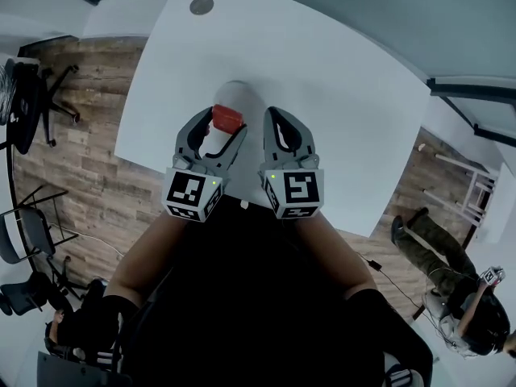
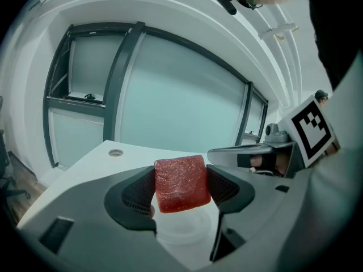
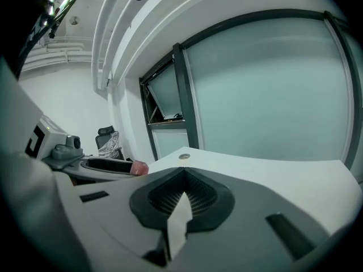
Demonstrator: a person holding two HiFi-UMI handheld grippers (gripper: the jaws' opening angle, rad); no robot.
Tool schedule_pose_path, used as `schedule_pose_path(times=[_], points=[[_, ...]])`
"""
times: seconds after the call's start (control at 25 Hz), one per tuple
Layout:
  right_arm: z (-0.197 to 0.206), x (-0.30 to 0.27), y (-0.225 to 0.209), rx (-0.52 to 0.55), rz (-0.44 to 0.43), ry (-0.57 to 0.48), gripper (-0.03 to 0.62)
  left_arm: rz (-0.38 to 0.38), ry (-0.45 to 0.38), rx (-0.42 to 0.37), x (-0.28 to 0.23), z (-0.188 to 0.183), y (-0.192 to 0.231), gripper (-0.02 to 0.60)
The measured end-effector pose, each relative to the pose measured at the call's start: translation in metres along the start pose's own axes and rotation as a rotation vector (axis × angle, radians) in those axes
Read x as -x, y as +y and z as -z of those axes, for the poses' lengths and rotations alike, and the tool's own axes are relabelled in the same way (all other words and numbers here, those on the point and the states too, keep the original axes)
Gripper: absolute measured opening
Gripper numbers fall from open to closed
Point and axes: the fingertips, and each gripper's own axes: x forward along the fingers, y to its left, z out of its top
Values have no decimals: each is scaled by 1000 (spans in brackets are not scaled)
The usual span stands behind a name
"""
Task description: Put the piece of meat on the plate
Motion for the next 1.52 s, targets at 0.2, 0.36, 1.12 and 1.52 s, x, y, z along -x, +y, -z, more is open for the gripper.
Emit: schedule_pose_path(times=[0.2, 0.36, 1.12, 1.52], points=[[22, -12, -4, -11, -26, 39, 3, -5, 48, 1, -14, 21, 4, 284], [37, -16, -2, -35, -23, 63, 3, -10, 91, 4, -21, 37, 8, 284], [68, -11, -13, -103, -21, 152, 3, 7, 340, -45, -52, 77, -8, 284], [99, -41, -13, -126, -21, 199, 3, 44, 468, -51, -66, 105, 8, 285]])
